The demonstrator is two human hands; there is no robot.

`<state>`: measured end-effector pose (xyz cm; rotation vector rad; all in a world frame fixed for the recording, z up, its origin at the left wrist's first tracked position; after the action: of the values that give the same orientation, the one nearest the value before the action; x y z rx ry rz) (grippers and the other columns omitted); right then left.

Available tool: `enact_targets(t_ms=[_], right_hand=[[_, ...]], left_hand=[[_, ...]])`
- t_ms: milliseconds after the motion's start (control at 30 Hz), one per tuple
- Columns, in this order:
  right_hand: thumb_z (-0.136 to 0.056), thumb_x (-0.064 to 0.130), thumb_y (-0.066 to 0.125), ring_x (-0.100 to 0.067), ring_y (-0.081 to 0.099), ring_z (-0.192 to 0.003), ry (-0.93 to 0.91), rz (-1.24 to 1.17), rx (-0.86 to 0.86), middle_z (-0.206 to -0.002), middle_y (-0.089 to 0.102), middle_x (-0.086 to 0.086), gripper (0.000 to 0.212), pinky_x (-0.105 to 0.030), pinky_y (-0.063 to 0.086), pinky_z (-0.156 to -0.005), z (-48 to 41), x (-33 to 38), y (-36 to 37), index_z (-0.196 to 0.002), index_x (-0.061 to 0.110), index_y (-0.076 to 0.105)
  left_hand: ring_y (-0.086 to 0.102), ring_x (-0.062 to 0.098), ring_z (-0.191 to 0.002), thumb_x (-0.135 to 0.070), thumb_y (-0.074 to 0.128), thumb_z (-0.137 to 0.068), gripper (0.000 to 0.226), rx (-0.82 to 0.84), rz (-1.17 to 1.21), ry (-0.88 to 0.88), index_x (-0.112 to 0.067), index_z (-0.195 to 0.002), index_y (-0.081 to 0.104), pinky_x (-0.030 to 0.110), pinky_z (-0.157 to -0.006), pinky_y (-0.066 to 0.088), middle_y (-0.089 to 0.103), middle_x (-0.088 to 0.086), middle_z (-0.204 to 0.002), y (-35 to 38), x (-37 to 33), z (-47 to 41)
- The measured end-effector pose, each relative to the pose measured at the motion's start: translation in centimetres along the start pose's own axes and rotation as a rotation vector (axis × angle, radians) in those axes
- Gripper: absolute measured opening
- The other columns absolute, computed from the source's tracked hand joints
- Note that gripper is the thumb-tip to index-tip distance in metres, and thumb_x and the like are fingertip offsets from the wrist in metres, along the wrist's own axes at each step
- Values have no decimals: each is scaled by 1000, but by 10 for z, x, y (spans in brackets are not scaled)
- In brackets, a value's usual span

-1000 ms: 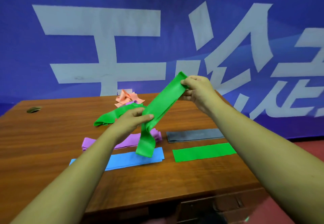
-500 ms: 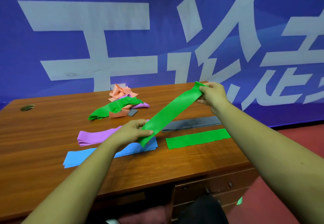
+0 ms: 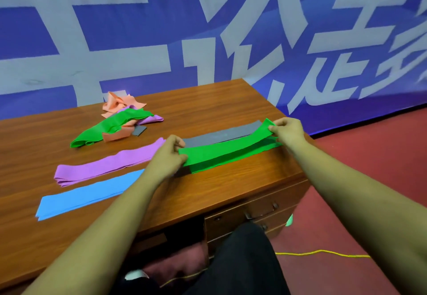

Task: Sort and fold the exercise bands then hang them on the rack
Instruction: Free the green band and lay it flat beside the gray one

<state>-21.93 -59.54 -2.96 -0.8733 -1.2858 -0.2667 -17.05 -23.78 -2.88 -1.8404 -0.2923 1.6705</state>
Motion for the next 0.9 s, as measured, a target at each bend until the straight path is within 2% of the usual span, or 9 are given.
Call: enact_targets(t_ms=[133, 200, 300, 433, 500, 600, 767, 833, 900], right_hand=[[-78, 15, 78, -25, 70, -81, -12, 104, 3, -83, 71, -6, 14, -42, 59, -77, -18, -14, -7, -73, 18, 65], [-78, 16, 78, -25, 69, -81, -20, 143, -7, -83, 71, -7, 13, -40, 58, -76, -23, -18, -9, -75, 15, 65], [-81, 15, 76, -23, 64, -81, -33, 203, -5, -83, 67, -5, 12, -30, 49, -71, -24, -28, -7, -78, 13, 65], [-82, 12, 74, -25, 64, -86, -97, 303, -23, -82, 66, -5, 11, -33, 51, -78, -26, -39, -2, -78, 14, 65], [-83, 13, 74, -23, 62, -86, -119, 334, -30, -87, 66, -6, 8, -32, 50, -75, -27, -40, 0, -87, 11, 67], [-85, 13, 73, -19, 59, -86, -151, 339, -59, -91, 63, -3, 19, -28, 45, -73, -26, -42, -1, -101, 10, 65], [-89, 22, 67, -29, 52, -106, -255, 556, -165, -108, 56, -10, 16, -39, 45, -92, -12, -40, 1, -104, 15, 66], [-91, 20, 60, -30, 49, -110, -333, 618, -196, -111, 53, -11, 20, -40, 43, -96, -5, -28, 4, -109, 13, 67], [-91, 22, 56, -30, 51, -110, -389, 589, -133, -115, 54, -12, 26, -42, 45, -96, 1, -8, 17, -112, 10, 65]], left_hand=[[47, 15, -61, 0, 61, -83, 23, 9, -167, 90, -20, -91, 55, 31, -60, 36, 51, 0, -70, 24, -6, -4], [49, 11, -67, -1, 62, -83, 22, -6, -241, 118, -21, -92, 59, 28, -60, 35, 54, -3, -77, 30, -5, -9], [48, 13, -73, -3, 63, -85, 17, -23, -335, 148, -19, -92, 62, 26, -68, 34, 53, 1, -90, 36, -5, -15], [48, 16, -85, -4, 63, -87, 13, 15, -430, 164, -13, -96, 66, 25, -80, 37, 49, 2, -95, 49, 1, -20], [52, 18, -92, -6, 61, -90, 13, 26, -453, 152, -12, -99, 67, 24, -82, 39, 49, 3, -101, 53, 3, -21], [54, 23, -98, -6, 60, -91, 15, 12, -481, 157, -9, -103, 67, 29, -87, 43, 46, 6, -108, 56, 4, -23], [46, 27, -109, -11, 63, -87, 17, -41, -590, 280, -10, -103, 70, 39, -96, 43, 48, 9, -112, 52, -2, -15], [47, 26, -108, -11, 64, -85, 16, -40, -554, 284, -12, -100, 70, 39, -94, 43, 47, 7, -108, 43, -3, -17], [51, 26, -102, -10, 65, -83, 13, -67, -486, 278, -12, -95, 69, 38, -91, 45, 47, 5, -100, 23, -4, -25]])
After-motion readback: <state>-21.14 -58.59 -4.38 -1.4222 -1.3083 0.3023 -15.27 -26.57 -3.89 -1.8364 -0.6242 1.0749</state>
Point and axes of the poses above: each hand's wrist, its own z-axis away from the middle knuckle, its own y-axis out of the palm, x = y × z, the point moved 6 cm from there along -z, towards the middle knuckle
